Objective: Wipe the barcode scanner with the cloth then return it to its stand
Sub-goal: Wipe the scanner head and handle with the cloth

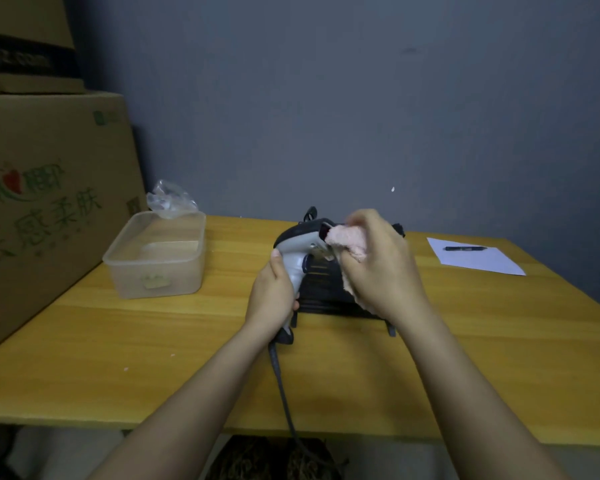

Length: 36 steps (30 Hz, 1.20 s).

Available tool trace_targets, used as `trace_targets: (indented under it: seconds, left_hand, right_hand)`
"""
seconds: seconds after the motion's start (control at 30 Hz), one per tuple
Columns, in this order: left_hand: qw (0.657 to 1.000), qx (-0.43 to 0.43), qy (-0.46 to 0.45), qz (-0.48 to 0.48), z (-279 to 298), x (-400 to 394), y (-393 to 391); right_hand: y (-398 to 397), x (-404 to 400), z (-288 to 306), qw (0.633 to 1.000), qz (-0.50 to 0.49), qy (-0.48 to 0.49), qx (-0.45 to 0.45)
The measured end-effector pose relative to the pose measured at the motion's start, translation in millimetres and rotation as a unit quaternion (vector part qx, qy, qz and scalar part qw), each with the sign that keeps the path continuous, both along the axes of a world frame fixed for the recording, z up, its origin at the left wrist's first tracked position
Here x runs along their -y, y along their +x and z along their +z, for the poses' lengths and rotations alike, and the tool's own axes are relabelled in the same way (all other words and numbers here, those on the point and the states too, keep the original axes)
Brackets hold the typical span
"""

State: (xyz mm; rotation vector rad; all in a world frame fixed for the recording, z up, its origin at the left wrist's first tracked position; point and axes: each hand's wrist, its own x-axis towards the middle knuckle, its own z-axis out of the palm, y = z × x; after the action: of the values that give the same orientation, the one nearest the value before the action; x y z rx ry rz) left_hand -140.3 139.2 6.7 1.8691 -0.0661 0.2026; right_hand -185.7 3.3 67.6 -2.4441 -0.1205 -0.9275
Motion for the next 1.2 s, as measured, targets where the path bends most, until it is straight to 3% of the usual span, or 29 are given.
trace_targets:
  seconds: [0.1, 0.2, 0.3, 0.4, 0.47, 0.6, 0.7, 0.77, 0.9, 1.07, 1.2]
  left_hand:
    - [1.0, 0.011, 0.007, -0.005, 0, 0, 0]
    - [0.999, 0.025, 0.029, -0.012, -1, 1, -1]
    - [0.999, 0.029, 0.04, -0.009, -4, 2, -1]
    - [0.999, 0.036, 0.037, 0.004, -7, 0, -2]
    - [0.999, 0.023, 0.026, 0.009, -5, 0, -4]
    - [1.0, 0.022, 0.011, 0.009, 4, 2, -3]
    - [1.0, 0.026, 0.018, 0.0, 5, 0, -3]
    - [1.0, 0.023, 0.022, 0.0, -1, -1, -3]
    - [0.999, 0.042, 0.021, 0.014, 0, 2, -2]
    - [0.999, 0.031, 0.013, 0.004, 2, -2, -5]
    - [1.0, 0.003, -0.006, 0.001, 3, -5, -1]
  right_hand:
    - [-2, -13, -8, 0.986, 0.053, 0.151, 0.056]
    - [0, -18, -12, 0.972, 0.09, 0.192, 0.097]
    - [6, -10, -11, 0.988, 0.061, 0.099, 0.1]
    - [10, -4, -10, 1.0, -0.014, -0.003, 0.023]
    - [7, -8, -4, 1.0, 0.0, -0.004, 0.013]
    - [5, -16, 6, 0.991, 0.07, 0.092, 0.07]
    - [8, -10, 0, 0.999, 0.004, 0.047, 0.022]
    - [7, -11, 1, 1.0, 0.011, 0.02, -0.001]
    - [4, -20, 9, 0.987, 0.074, 0.105, 0.097]
    - [12, -7, -11, 0.997, -0.021, -0.052, 0.057]
    - [8, -1, 7, 0.994, 0.061, -0.091, -0.016]
